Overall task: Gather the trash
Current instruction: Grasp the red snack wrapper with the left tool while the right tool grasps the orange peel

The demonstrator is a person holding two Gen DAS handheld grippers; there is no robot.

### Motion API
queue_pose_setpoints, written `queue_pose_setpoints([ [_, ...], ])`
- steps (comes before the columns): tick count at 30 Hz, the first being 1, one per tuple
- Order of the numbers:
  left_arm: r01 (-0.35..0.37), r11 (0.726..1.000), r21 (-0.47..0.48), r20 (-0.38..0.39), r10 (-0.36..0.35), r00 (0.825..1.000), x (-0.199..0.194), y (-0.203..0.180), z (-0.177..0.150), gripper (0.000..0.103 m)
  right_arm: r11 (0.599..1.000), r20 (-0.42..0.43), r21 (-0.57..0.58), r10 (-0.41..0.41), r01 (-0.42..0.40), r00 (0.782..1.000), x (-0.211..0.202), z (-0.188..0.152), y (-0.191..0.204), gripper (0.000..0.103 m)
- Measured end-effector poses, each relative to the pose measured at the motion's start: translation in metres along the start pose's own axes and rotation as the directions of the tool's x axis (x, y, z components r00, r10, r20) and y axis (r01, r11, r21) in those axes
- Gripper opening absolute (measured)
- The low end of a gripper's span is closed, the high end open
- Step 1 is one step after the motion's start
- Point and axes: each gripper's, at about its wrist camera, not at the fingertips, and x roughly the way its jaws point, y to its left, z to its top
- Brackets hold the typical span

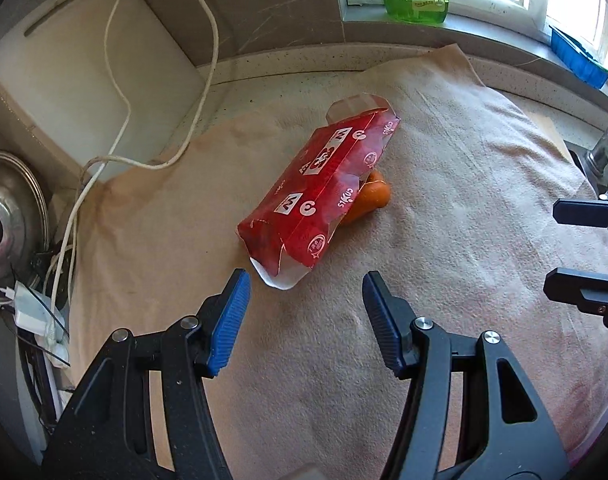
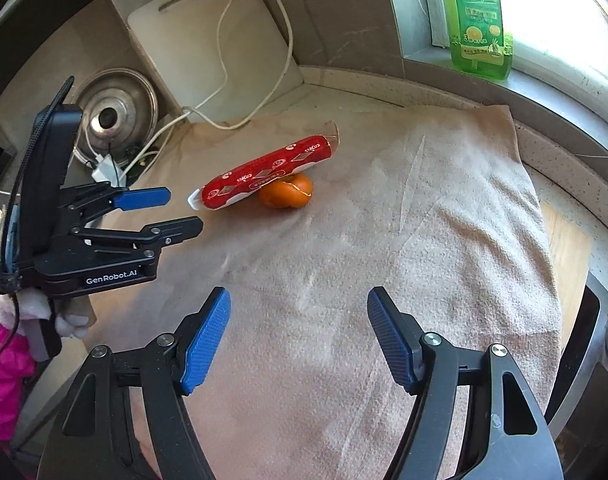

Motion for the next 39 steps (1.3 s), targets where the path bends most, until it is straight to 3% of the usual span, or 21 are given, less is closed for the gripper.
queue_pose_setpoints([
  [10, -0.068, 0.991, 0.114, -0.052, 0.074, 0.996, 0.028, -0.007, 0.015, 0.06, 0.999, -0.012, 0.036, 0.012, -0.012, 1.0, 0.013, 0.01, -0.019, 0.07],
  [19, -0.002, 1.0, 0.013, -0.035, 0.003, 0.999, 0.032, 0.02, 0.033, 0.06, 1.0, -0.031, 0.015, 0.009, -0.008, 0.999, 0.027, 0.019, -0.019, 0.071],
  [32, 0.034, 0.998, -0.051, -0.018, -0.035, 0.999, 0.049, 0.041, 0.053, 0.056, 1.0, -0.044, -0.021, 0.01, -0.011, 0.999, 0.051, 0.041, -0.013, 0.07],
  [34, 0.038, 0.997, -0.063, -0.015, -0.039, 0.999, 0.053, 0.044, 0.057, 0.054, 0.999, -0.05, -0.034, 0.011, -0.013, 0.999, 0.057, 0.045, -0.011, 0.07],
  [39, 0.05, 0.99, -0.129, 0.009, -0.049, 0.999, 0.058, 0.062, 0.065, 0.036, 0.998, -0.057, -0.055, 0.017, -0.021, 0.998, 0.07, 0.053, -0.006, 0.07],
])
